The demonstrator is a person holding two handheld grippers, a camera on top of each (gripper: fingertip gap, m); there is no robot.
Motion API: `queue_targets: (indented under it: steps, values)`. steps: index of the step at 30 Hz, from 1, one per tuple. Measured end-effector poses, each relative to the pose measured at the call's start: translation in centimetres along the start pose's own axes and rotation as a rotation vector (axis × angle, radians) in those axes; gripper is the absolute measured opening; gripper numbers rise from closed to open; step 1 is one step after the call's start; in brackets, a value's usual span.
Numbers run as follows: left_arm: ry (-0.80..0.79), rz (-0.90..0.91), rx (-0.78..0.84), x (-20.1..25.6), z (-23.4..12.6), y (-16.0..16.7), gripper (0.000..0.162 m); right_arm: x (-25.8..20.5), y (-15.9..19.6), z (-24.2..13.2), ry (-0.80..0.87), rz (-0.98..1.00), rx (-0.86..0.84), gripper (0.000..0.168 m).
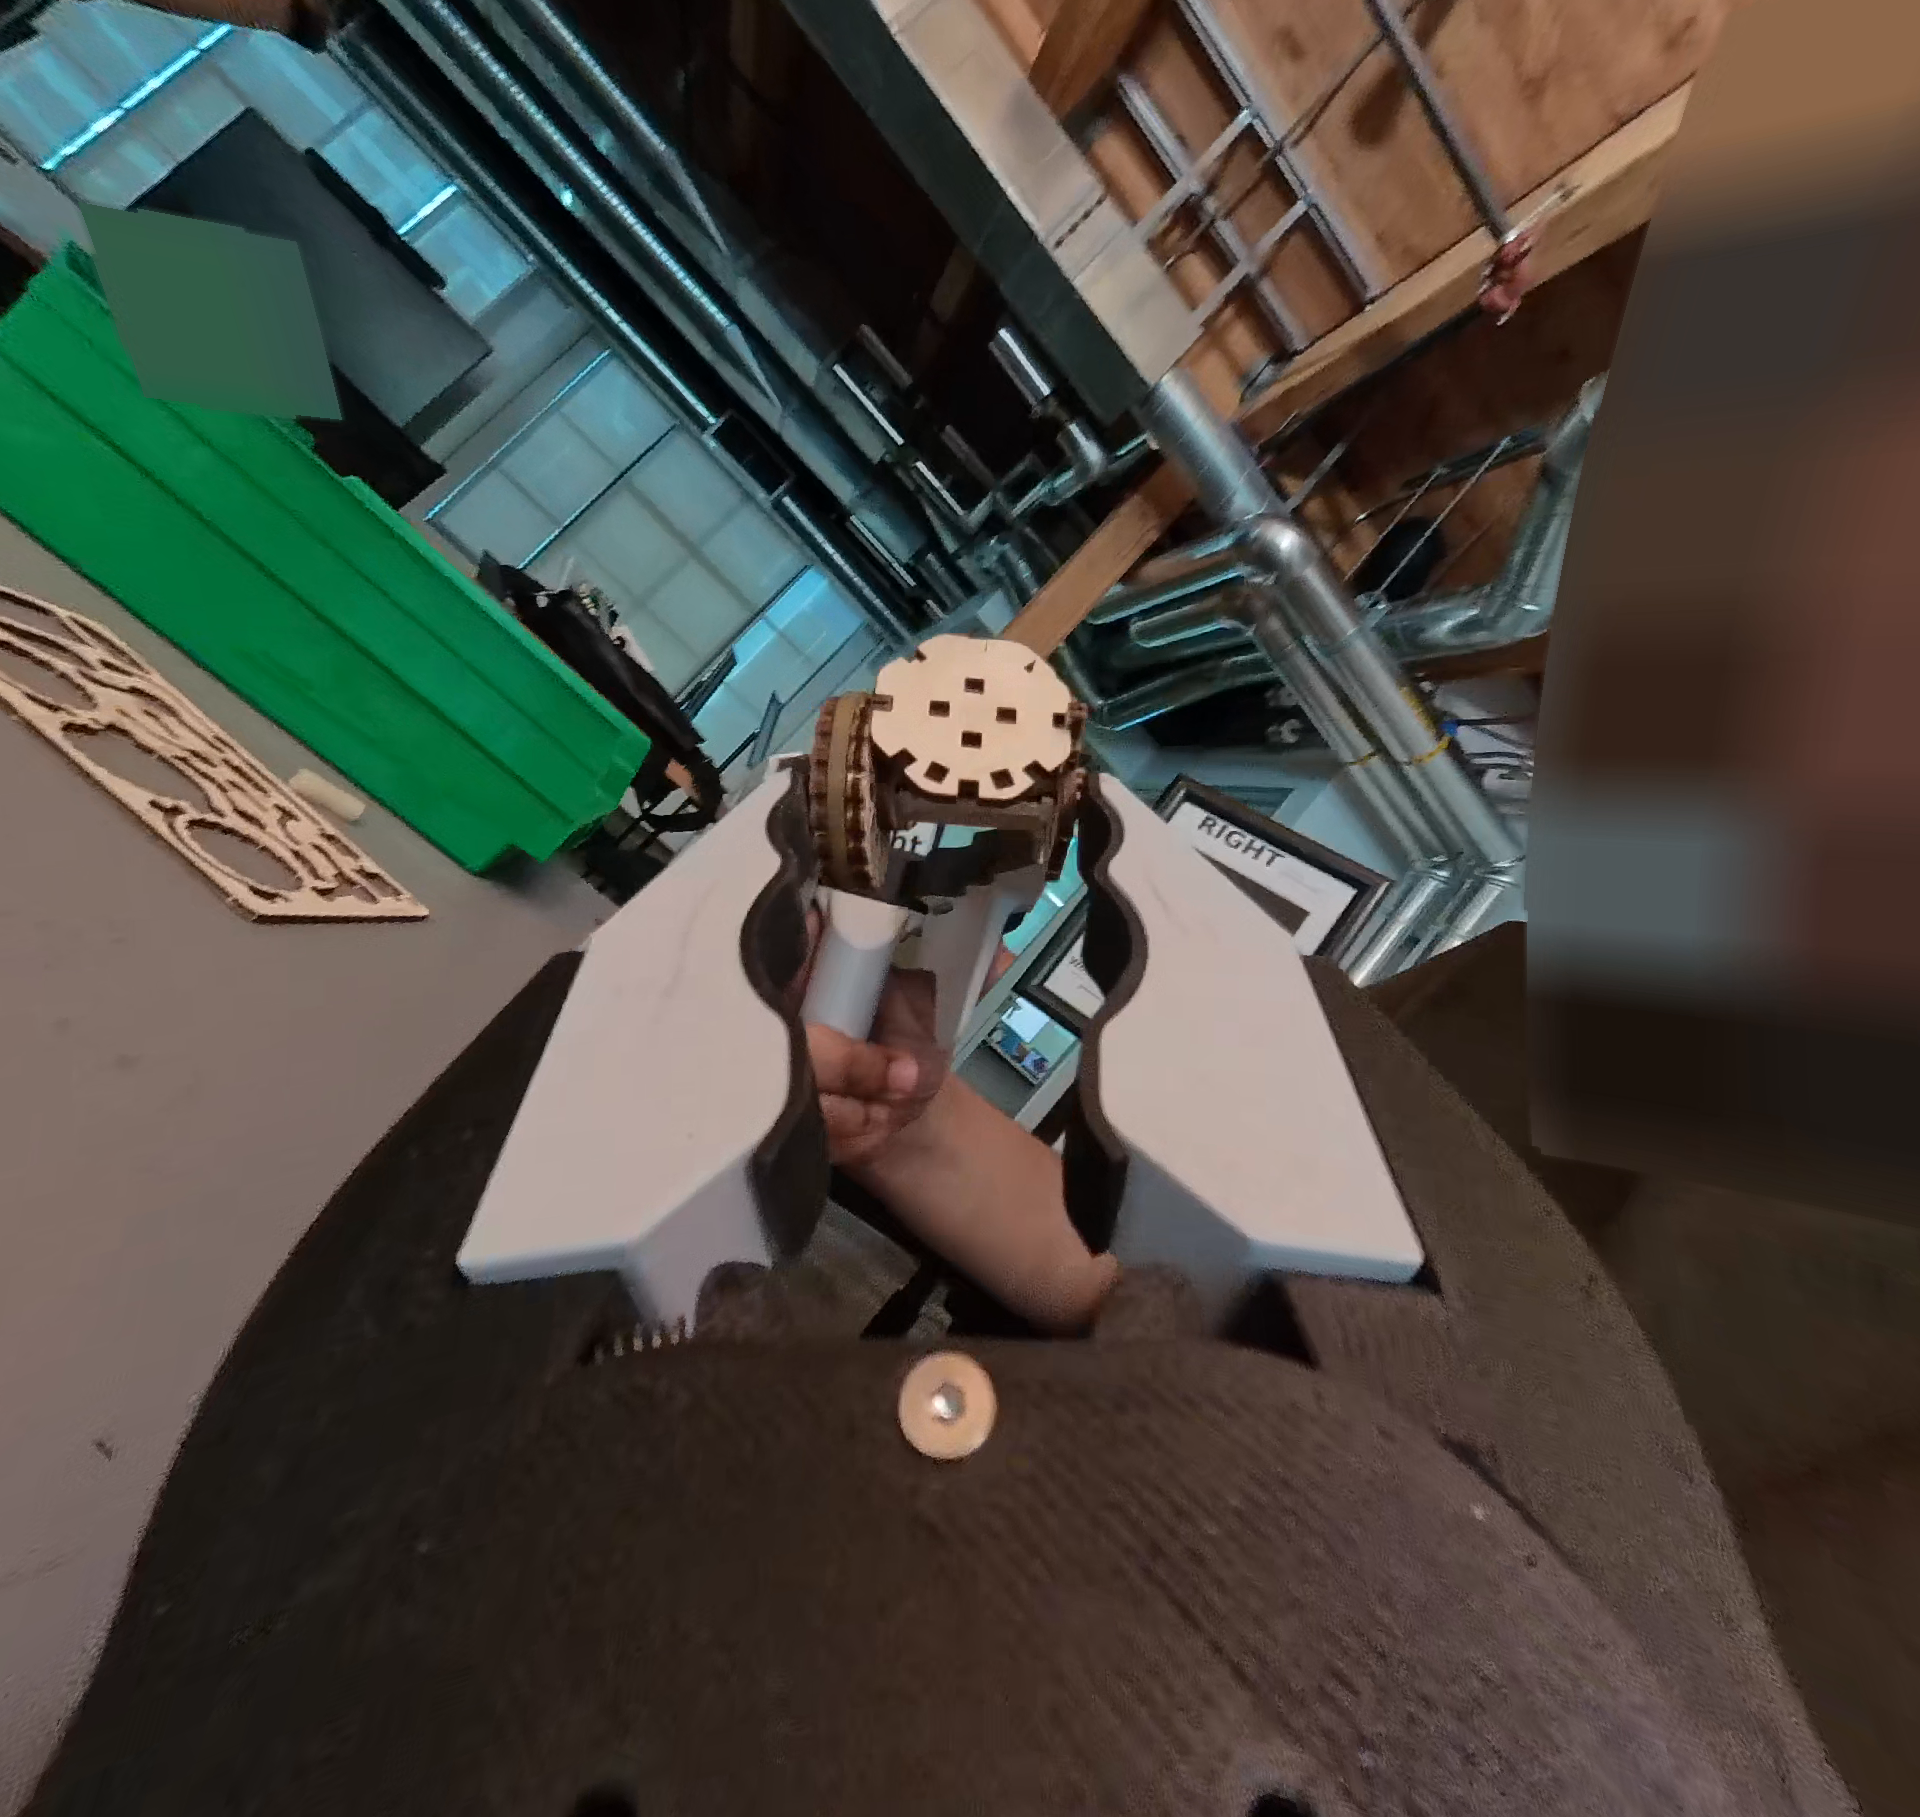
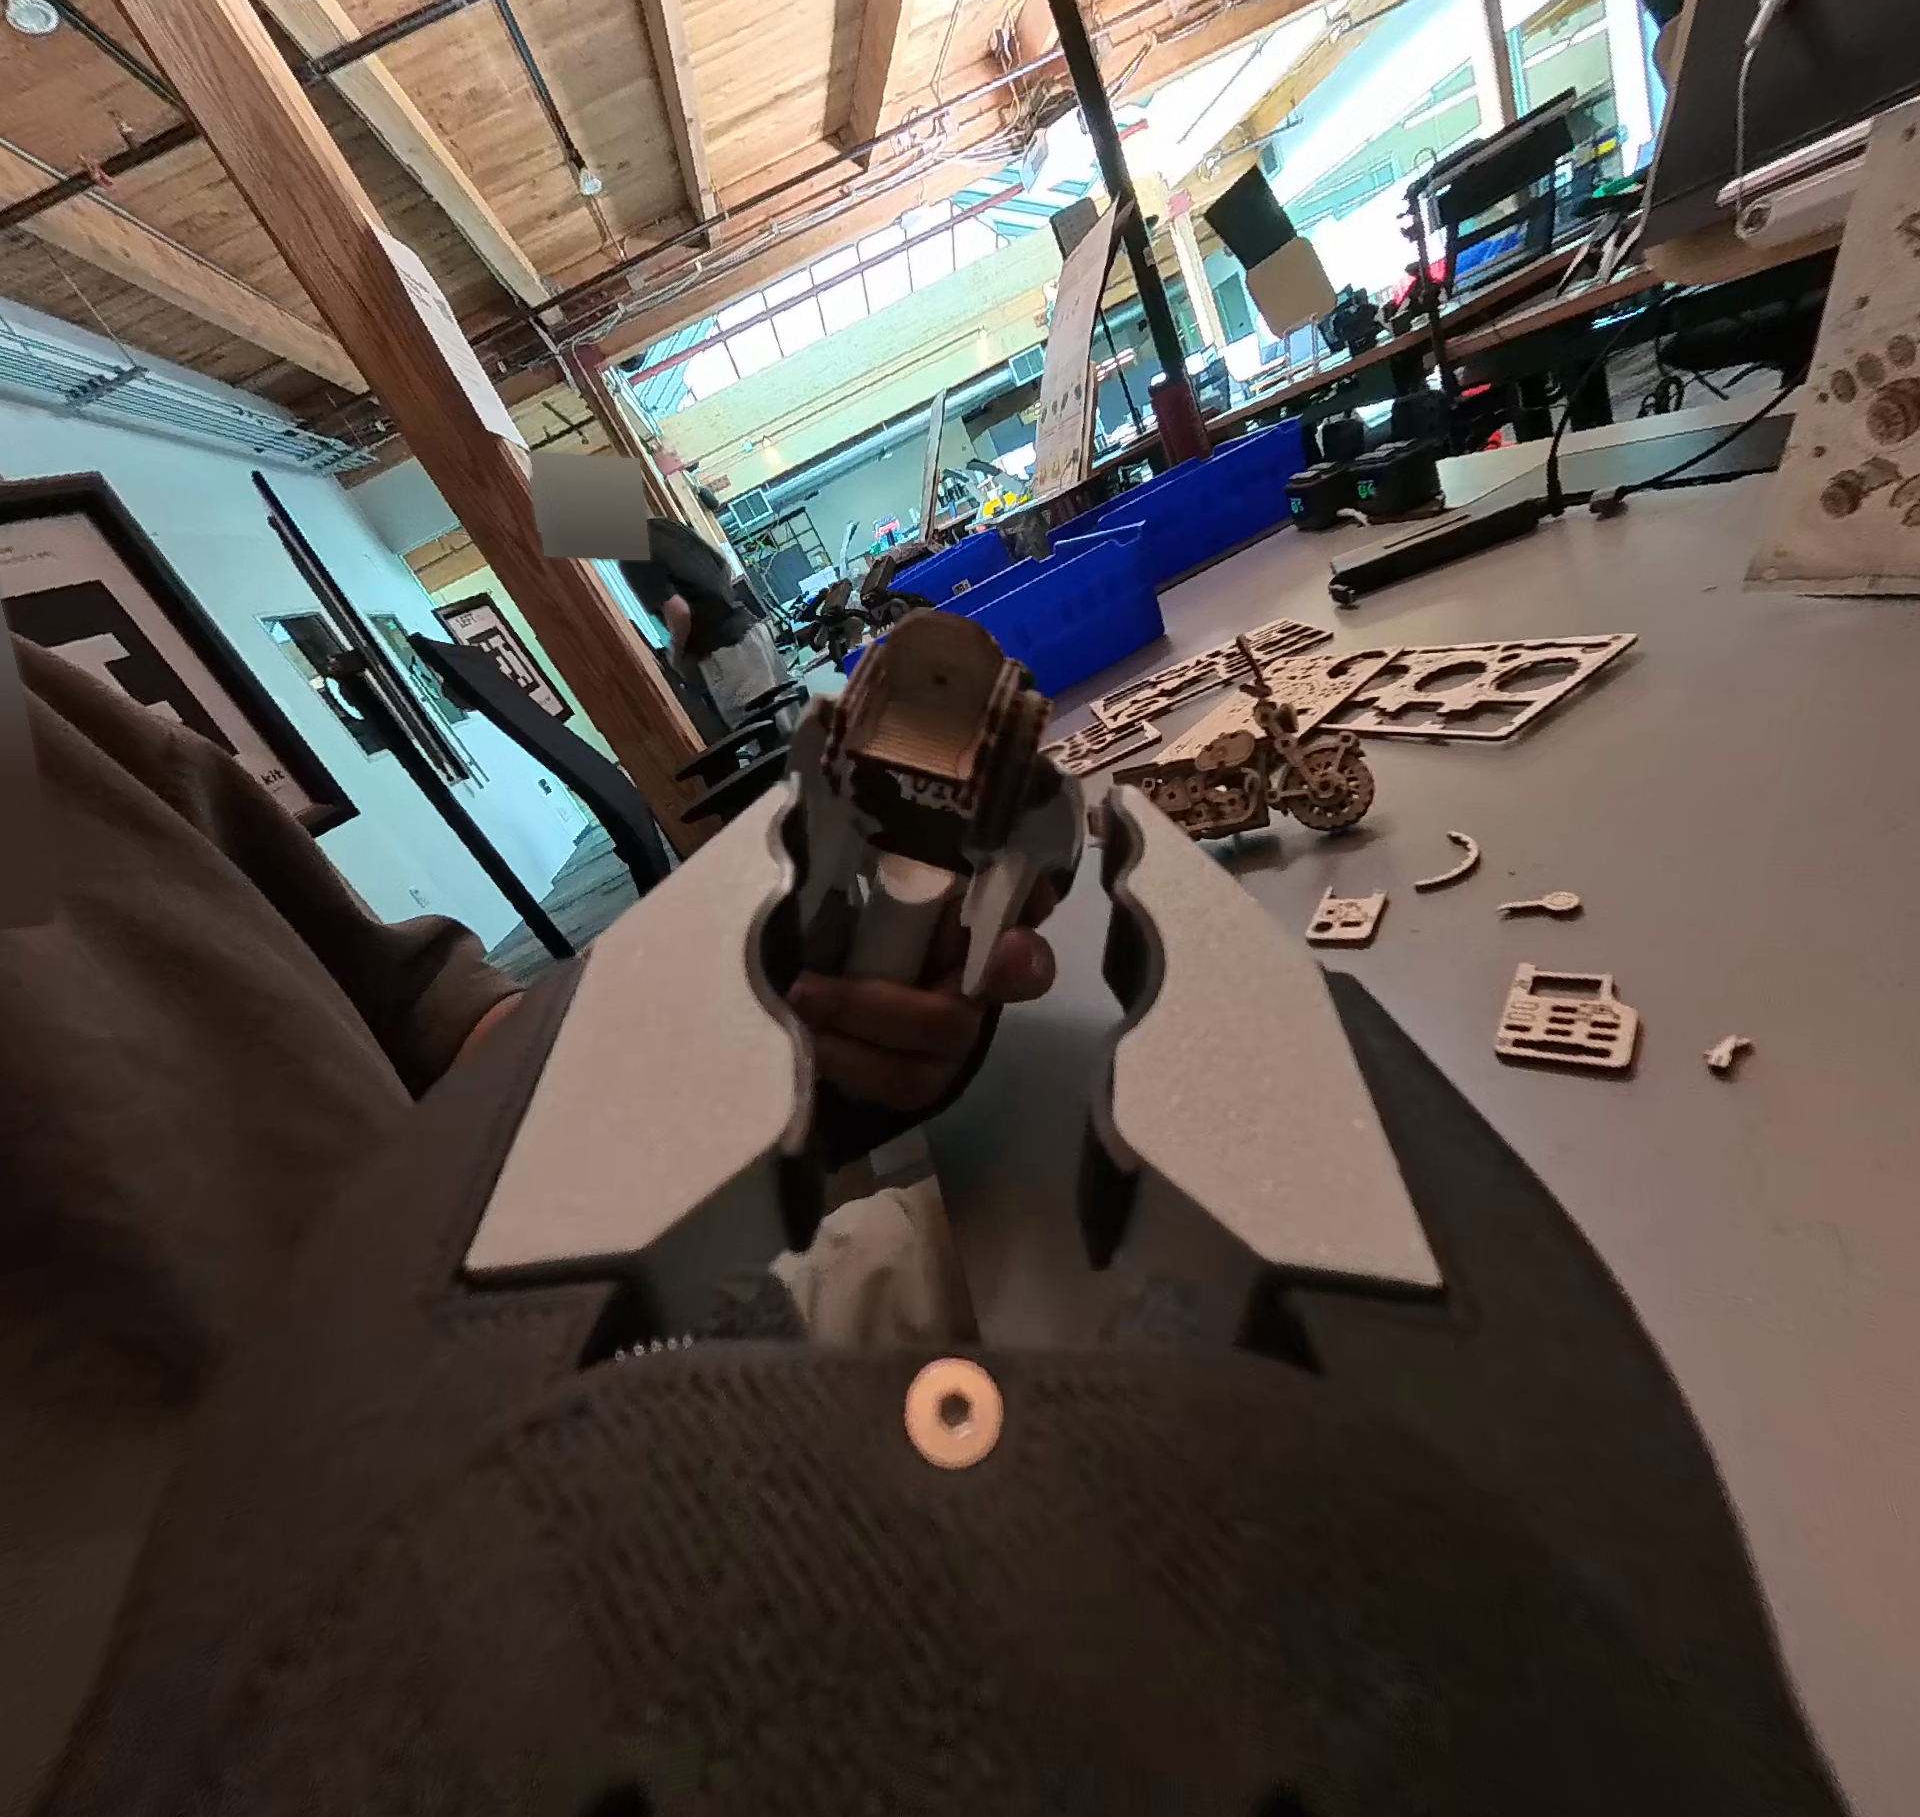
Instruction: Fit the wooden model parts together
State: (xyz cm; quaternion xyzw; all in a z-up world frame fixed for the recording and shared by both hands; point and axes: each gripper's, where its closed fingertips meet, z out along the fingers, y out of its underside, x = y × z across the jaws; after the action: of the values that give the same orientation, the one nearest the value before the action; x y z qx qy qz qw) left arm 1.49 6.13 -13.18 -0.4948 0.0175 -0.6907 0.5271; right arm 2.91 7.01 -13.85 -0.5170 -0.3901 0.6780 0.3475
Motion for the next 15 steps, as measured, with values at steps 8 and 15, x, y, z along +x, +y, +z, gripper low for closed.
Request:
queue_targets:
  steps: [8,15]
  values:
    - [0.148,0.108,-0.011,3.0,-0.1,-0.1,0.048,-0.1,0.5,0.4,0.009,-0.035,-0.026,0.054]
    - [0.275,0.238,-0.082,6.2,0.1,1.1,0.048,0.0,0.3,0.3,0.013,-0.028,-0.014,0.053]
